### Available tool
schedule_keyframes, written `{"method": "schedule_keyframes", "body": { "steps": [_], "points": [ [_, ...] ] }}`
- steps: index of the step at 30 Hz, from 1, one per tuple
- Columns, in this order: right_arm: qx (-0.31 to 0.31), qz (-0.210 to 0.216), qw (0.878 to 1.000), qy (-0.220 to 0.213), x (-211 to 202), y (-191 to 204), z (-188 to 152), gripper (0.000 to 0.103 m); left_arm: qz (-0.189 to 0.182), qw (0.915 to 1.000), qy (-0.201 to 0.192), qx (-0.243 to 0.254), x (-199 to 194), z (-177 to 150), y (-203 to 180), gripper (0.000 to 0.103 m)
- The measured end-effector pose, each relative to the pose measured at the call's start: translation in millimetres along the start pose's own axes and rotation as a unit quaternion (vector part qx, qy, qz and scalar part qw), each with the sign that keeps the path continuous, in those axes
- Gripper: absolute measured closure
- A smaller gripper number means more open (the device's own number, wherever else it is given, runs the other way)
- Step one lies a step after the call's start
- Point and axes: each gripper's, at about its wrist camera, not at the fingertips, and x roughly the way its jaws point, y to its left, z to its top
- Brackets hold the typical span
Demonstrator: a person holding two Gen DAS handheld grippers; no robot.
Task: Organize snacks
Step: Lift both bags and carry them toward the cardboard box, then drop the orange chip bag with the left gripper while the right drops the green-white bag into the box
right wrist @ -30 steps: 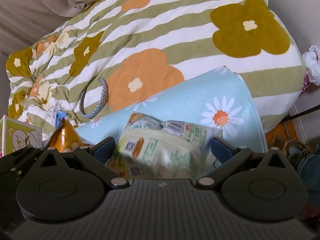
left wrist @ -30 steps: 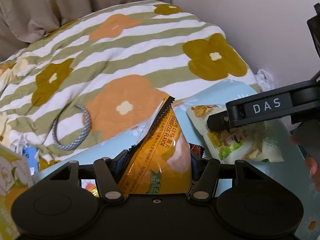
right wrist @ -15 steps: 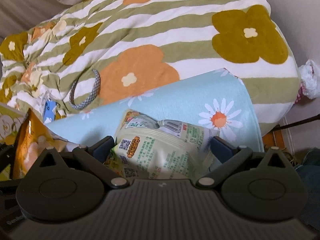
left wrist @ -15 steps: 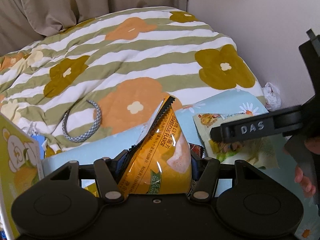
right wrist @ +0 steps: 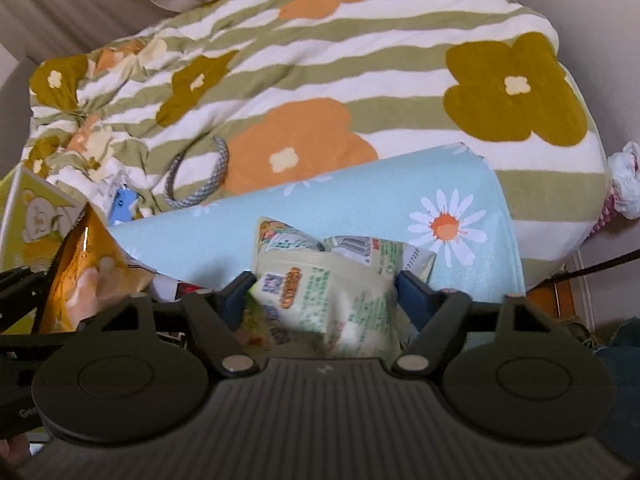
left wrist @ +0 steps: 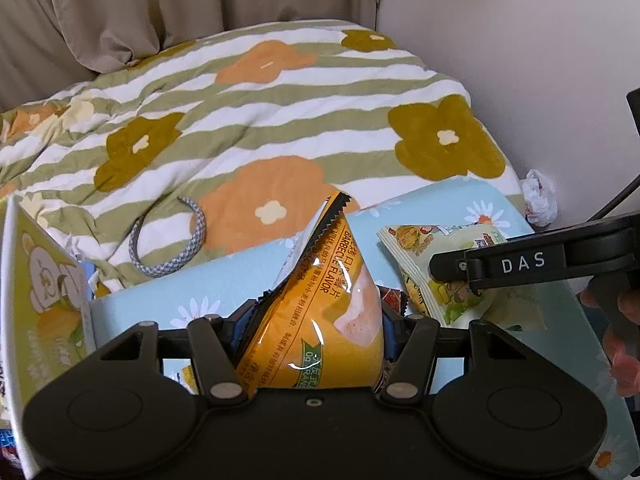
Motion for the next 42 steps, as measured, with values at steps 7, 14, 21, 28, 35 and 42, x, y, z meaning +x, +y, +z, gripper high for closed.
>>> {"method": "schedule_keyframes", "body": {
  "steps": [7, 14, 21, 28, 35, 42],
  "points": [
    [-0.017, 0.014, 0.998, -0.051, -40.6, 15.9, 6.7, 0.018, -0.001, 0.9995, -0.029, -0.010, -32.1, 0.8, 3.3, 0.040],
    [-0.063, 0.048, 0.991, -0.110, -92.8, 60.0, 23.1, 0.018, 0.026, 0.9955, -0.087, -0.027, -93.2, 8.1, 19.3, 0.040],
    [-0.110, 0.098, 0.979, -0.142, -124.1, 127.1, 30.8, 0.018, 0.069, 0.9870, -0.127, -0.071, -154.4, -4.3, 65.7, 0.040],
    [-0.152, 0.145, 0.967, -0.143, -132.9, 202.1, 20.1, 0.018, 0.118, 0.9773, -0.130, -0.118, -193.7, -35.0, 119.3, 0.040],
    [-0.178, 0.172, 0.960, -0.129, -128.9, 266.5, -5.6, 0.018, 0.152, 0.9678, -0.117, -0.164, -216.4, -80.1, 167.3, 0.040],
    [-0.191, 0.177, 0.958, -0.116, -124.7, 306.5, -33.2, 0.018, 0.143, 0.9661, -0.098, -0.192, -221.1, -120.1, 203.6, 0.037]
  ]
}}
